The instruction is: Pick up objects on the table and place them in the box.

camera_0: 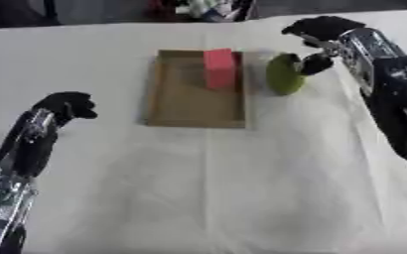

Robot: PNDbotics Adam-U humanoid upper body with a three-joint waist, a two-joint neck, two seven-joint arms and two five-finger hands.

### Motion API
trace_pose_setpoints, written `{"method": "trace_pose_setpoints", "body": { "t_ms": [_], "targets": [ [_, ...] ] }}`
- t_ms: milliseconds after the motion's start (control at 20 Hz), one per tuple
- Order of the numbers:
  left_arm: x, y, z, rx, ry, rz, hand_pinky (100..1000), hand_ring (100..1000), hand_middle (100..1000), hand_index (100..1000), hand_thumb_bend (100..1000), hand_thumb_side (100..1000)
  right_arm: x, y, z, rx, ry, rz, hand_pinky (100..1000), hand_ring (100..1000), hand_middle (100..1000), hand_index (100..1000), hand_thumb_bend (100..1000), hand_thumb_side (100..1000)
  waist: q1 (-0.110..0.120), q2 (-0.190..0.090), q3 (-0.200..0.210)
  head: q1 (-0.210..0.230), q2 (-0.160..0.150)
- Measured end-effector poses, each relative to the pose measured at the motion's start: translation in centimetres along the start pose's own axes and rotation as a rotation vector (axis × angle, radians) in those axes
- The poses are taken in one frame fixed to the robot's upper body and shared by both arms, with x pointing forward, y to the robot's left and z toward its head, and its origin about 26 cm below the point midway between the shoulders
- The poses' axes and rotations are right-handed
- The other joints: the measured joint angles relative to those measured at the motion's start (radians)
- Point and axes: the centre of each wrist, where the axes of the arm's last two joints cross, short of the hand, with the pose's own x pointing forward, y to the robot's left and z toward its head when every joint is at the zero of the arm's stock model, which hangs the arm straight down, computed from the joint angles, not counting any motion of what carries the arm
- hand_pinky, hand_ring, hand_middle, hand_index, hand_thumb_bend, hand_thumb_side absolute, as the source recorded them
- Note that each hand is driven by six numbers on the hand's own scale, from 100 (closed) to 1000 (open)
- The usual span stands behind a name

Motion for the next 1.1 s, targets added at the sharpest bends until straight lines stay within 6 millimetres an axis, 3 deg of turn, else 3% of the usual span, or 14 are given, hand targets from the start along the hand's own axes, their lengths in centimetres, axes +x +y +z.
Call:
{"method": "trace_pose_setpoints", "body": {
  "t_ms": [100, 150, 200, 300, 350, 500, 800, 900, 950, 1000, 1050, 1100],
  "targets": [
    [0.0, 0.0, 0.0, 0.000, 0.000, 0.000, 708, 614, 603, 750, 100, 1000, 0.1, 0.1, -0.1, -0.004, -0.004, 0.004, 660, 650, 569, 790, 100, 346, 0.000, 0.000, 0.003, 0.000, 0.000],
    [0.0, 0.0, 0.0, 0.000, 0.000, 0.000, 708, 614, 603, 750, 100, 1000, 0.1, 0.1, -0.1, -0.011, -0.006, 0.007, 651, 627, 533, 756, 100, 341, -0.001, 0.000, 0.003, 0.000, 0.000],
    [0.0, 0.0, 0.0, 0.000, 0.000, 0.000, 708, 614, 603, 749, 100, 1000, 0.1, 0.1, -0.1, -0.020, -0.009, 0.008, 628, 587, 443, 635, 100, 325, -0.001, 0.000, 0.003, 0.000, 0.000],
    [0.0, 0.0, 0.0, 0.000, 0.000, 0.000, 708, 614, 603, 750, 100, 1000, 0.1, -0.1, 0.0, -0.049, -0.016, 0.012, 615, 552, 345, 521, 100, 343, -0.001, 0.000, 0.003, 0.000, 0.000],
    [0.0, 0.0, 0.0, 0.000, 0.000, 0.000, 708, 614, 603, 749, 100, 1000, 0.2, -0.3, 0.0, -0.068, -0.022, 0.014, 608, 539, 304, 476, 100, 293, -0.002, 0.000, 0.003, 0.000, 0.000],
    [0.0, 0.0, 0.0, 0.000, 0.000, 0.000, 708, 614, 603, 749, 100, 1000, 0.3, -1.1, 0.1, -0.129, -0.048, 0.018, 594, 519, 255, 421, 100, 275, -0.002, 0.000, 0.003, -0.001, 0.000],
    [0.0, 0.0, 0.0, 0.000, -0.001, 0.000, 708, 613, 603, 749, 100, 1000, 1.1, -3.7, 0.6, -0.241, -0.121, 0.027, 589, 512, 252, 419, 100, 264, -0.005, 0.000, 0.003, -0.005, 0.000],
    [0.0, 0.0, 0.0, 0.000, -0.001, 0.000, 708, 613, 603, 749, 100, 1000, 1.4, -4.5, 0.7, -0.265, -0.146, 0.029, 622, 549, 323, 500, 100, 268, -0.007, 0.000, 0.003, -0.007, 0.000],
    [0.0, 0.0, 0.0, 0.000, -0.001, 0.000, 708, 614, 603, 750, 100, 1000, 1.5, -4.8, 0.8, -0.271, -0.156, 0.031, 653, 598, 427, 608, 100, 274, -0.007, -0.001, 0.003, -0.007, 0.000],
    [0.0, 0.0, 0.0, 0.000, -0.001, 0.000, 708, 613, 603, 750, 100, 1000, 1.5, -5.0, 0.9, -0.266, -0.165, 0.032, 735, 732, 650, 816, 100, 300, -0.008, -0.001, 0.003, -0.008, -0.001],
    [0.0, 0.0, 0.0, 0.000, -0.001, 0.000, 708, 613, 603, 750, 100, 1000, 1.4, -5.1, 1.0, -0.251, -0.170, 0.030, 753, 790, 773, 924, 100, 323, -0.009, -0.001, 0.003, -0.009, -0.001],
    [0.0, 0.0, 0.0, 0.000, -0.001, 0.000, 708, 614, 603, 750, 100, 1000, 1.4, -5.0, 1.0, -0.223, -0.176, 0.030, 785, 834, 850, 972, 100, 343, -0.010, -0.002, 0.003, -0.010, -0.001]
  ]
}}
